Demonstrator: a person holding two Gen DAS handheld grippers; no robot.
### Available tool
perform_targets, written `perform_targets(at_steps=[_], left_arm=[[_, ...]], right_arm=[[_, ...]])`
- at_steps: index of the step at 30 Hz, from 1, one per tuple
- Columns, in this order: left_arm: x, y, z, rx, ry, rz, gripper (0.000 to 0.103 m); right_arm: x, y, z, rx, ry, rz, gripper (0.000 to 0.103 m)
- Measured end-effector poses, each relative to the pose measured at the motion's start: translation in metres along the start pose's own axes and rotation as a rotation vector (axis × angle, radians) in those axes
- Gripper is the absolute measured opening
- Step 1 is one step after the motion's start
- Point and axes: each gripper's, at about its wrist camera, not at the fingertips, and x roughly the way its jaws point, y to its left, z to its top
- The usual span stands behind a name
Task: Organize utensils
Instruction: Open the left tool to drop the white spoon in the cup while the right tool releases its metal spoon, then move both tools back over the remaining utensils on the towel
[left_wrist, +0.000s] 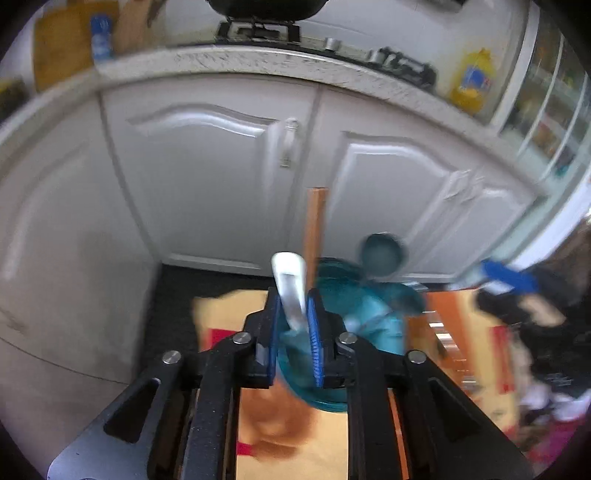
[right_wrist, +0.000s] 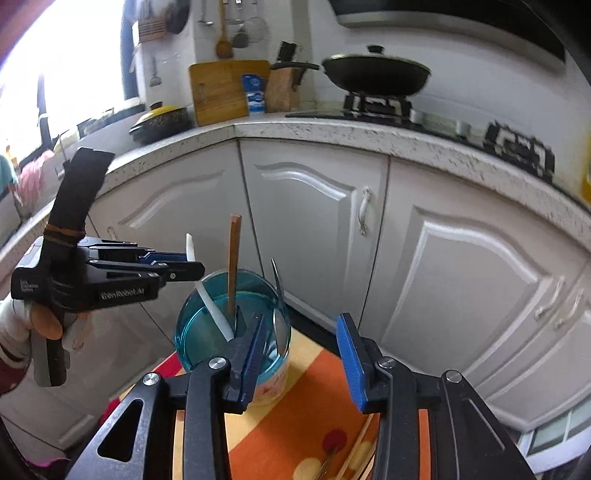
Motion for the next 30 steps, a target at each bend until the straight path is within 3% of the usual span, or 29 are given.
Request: perform_targets(at_steps=[3, 8, 9, 10, 12, 19, 30], left_arm=[[0.0, -0.003, 0.002, 0.026, -0.007, 0.044, 0.012], [-0.001, -0.006, 0.005, 0.008, -0.005, 0.03, 0.013], [-0.003, -0.005, 0.007, -0.012, -0.013, 0.018, 0.019], [-0.005, -0.004, 0.007, -0.022, -0.019, 0.013, 0.034], [-0.01, -0.002, 0.007, -0.051, -0.034, -0.002, 0.045], [-0.029, -0.011, -0.007, -0.088, -0.039, 0.001, 0.045], [-0.041, -0.061, -0.056, -0.054, -0.069, 0.103, 0.045]], right_arm=[[-0.005, -0.004, -0.006, 0.005, 0.003, -0.012, 0.038], [-0.016, -0.014, -0.01, 0.036, -0.007, -0.013, 0.038], [-0.018, -0.015, -0.011, 0.039, -0.008, -0.014, 0.038], [-0.021, -0.016, -0.012, 0.042, -0.009, -0.017, 0.039], [-0.024, -0.019, -0.015, 0.044, -0.006, -0.021, 0.039], [-0.038, -0.026, -0.031, 0.058, -0.003, -0.037, 0.04], [-0.065, -0.035, -0.064, 0.113, 0.012, -0.075, 0.04]])
